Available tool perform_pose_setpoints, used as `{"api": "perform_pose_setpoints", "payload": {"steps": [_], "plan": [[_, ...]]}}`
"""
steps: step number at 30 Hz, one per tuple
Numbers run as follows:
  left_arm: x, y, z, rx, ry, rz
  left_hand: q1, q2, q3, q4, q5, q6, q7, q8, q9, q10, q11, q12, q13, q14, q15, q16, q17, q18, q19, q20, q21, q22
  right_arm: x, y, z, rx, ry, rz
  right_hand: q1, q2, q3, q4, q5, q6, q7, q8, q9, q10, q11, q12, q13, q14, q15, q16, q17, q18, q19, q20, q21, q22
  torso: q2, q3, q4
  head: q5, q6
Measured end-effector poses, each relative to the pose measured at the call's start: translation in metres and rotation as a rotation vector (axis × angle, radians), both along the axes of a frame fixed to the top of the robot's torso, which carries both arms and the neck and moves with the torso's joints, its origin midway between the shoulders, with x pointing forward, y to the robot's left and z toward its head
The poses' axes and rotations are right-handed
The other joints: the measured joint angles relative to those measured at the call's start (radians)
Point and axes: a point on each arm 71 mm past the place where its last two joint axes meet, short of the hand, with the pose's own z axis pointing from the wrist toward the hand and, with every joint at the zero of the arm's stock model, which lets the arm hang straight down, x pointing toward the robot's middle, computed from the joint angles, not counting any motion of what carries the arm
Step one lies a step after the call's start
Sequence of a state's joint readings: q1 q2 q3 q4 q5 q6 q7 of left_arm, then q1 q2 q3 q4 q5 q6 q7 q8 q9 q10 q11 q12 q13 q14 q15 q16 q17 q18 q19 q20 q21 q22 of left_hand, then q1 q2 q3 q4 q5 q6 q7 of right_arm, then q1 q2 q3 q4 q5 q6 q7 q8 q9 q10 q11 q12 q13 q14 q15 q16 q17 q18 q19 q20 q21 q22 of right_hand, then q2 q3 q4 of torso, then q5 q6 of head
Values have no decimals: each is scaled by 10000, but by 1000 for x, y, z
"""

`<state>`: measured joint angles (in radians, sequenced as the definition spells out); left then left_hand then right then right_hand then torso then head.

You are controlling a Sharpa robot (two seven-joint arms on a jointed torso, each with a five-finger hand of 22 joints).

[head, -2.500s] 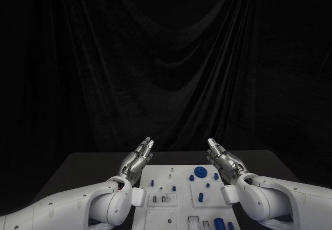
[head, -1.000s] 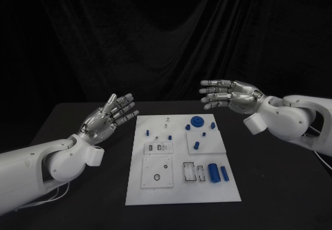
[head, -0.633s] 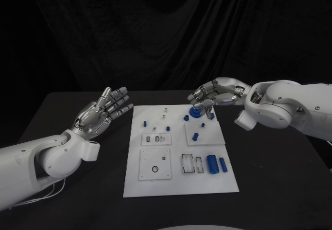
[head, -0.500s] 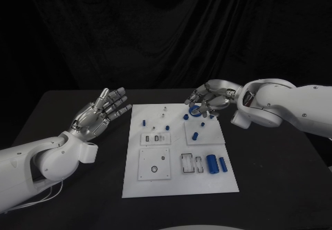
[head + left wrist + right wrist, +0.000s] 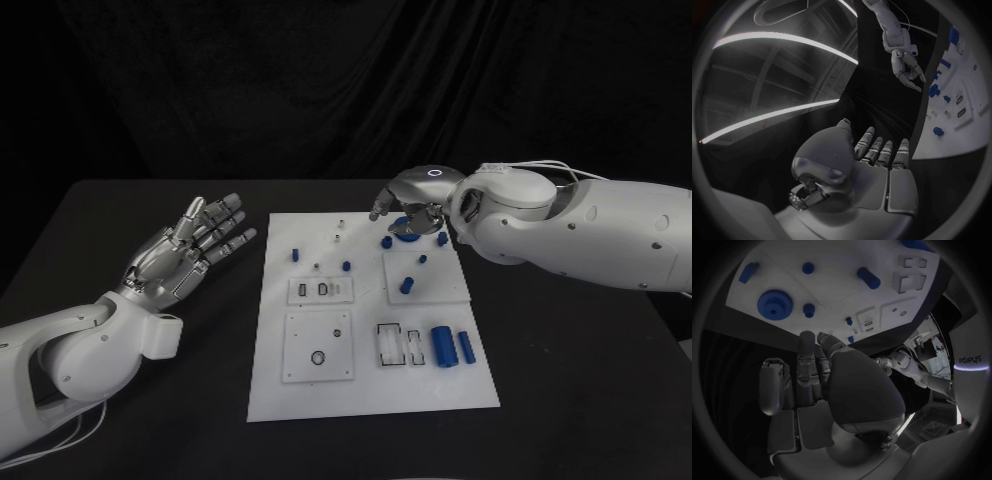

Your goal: Assemble the parts on the task board

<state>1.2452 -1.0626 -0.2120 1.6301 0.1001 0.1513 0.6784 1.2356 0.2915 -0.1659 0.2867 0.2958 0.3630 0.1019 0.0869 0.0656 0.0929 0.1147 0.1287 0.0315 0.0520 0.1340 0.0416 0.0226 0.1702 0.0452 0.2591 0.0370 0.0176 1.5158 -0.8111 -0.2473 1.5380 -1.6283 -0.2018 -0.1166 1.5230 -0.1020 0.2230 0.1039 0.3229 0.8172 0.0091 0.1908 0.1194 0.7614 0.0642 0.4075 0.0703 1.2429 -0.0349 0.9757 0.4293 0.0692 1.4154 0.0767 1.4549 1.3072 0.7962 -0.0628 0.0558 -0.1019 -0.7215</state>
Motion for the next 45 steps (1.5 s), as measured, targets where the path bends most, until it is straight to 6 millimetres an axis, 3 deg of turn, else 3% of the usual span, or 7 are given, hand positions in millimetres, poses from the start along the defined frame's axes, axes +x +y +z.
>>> {"api": "perform_pose_setpoints", "payload": {"steps": [4, 12, 19, 27, 31, 33, 45], "plan": [[0, 1, 0, -5, 2, 2, 0, 0, 53, 2, 41, 0, 0, 0, 0, 0, 0, -1, -1, 38, 38, 0, 0, 1, -1, 1, 0, 0, 1, 1, -3, -475, -456, 70, -329, -203, -119, 191, -827, 23, -48, -129, 54, -99, -50, -96, 32, 0, 0, 38, 10, 2, 0, 0, 0, -7, 105, -52, 11, -5, 146], [2, 3, -1, 13, -7, 44, 118, -10, 80, -26, 87, -21, -21, 0, 6, -34, -34, -2, -2, 38, 109, 0, 1, 0, 0, 1, 0, 1, 4, -1, -11, -991, -734, 21, -707, -322, -394, 465, -1301, -83, -154, -310, 137, -206, 57, -96, 186, 47, 47, 199, 195, 3, 70, 0, 0, 9, 193, -110, 6, 83, 211], [3, 2, -1, -27, -10, -38, 118, -10, 80, -26, 148, -1, -75, -1, 10, -35, -36, -2, -2, 37, 109, 0, 2, 0, 0, 1, 0, 1, 3, -3, -18, -1203, -681, 34, -998, -425, -645, 755, -1263, -83, -154, -394, 228, -328, 74, -39, 314, 140, 69, 267, 294, 3, 107, 37, 40, 9, 210, -117, -7, 86, 146], [3, 0, -1, -83, -10, -134, 195, -14, 109, -55, 204, 34, -110, 37, 40, -36, -36, -4, -3, 38, 109, 0, 11, 0, 39, 40, 0, 2, -1, -7, -22, -1265, -632, 39, -1128, -558, -778, 1211, -131, -172, -170, -526, 403, -417, 93, 5, 552, 189, 118, 353, 412, 4, 142, 73, 40, 8, 187, -118, -14, 151, 56], [3, 0, -1, -109, -9, -173, 195, -15, 137, -26, 204, 109, -109, 78, 53, -35, -36, 59, -3, 74, 145, 0, 11, -1, 38, 40, 0, 2, -1, -9, -24, -1290, -611, 12, -885, -409, -424, 1052, 1520, 339, -60, -376, 724, -318, 64, 124, 725, 242, 64, 402, 493, 5, 218, -3, 89, 7, 173, -115, -18, 95, 24], [3, 0, -1, -129, -7, -203, 215, -34, 137, -26, 204, 109, -109, 78, 53, -35, -36, 59, -3, 74, 145, 0, 11, -1, 38, 40, 0, 2, 0, -11, -26, -1298, -592, -10, -769, -403, -221, 986, 1920, 529, -77, -311, 862, -176, -4, 153, 796, 299, 7, 473, 566, -8, 302, -16, 168, 6, 167, -111, -19, 74, 11], [2, 2, 0, -172, -4, -238, 447, -59, 245, -142, 438, 107, -108, 78, 66, -72, -1, 104, -4, 74, 144, 0, 11, -1, 38, 39, 0, 3, 3, -10, -38, -1120, -635, 120, -661, -359, 227, 891, 1904, 776, -44, -203, 1214, 181, -32, 193, 899, 313, -8, 471, 584, -153, 339, -53, 215, 5, 147, -104, -26, 71, 48]]}}
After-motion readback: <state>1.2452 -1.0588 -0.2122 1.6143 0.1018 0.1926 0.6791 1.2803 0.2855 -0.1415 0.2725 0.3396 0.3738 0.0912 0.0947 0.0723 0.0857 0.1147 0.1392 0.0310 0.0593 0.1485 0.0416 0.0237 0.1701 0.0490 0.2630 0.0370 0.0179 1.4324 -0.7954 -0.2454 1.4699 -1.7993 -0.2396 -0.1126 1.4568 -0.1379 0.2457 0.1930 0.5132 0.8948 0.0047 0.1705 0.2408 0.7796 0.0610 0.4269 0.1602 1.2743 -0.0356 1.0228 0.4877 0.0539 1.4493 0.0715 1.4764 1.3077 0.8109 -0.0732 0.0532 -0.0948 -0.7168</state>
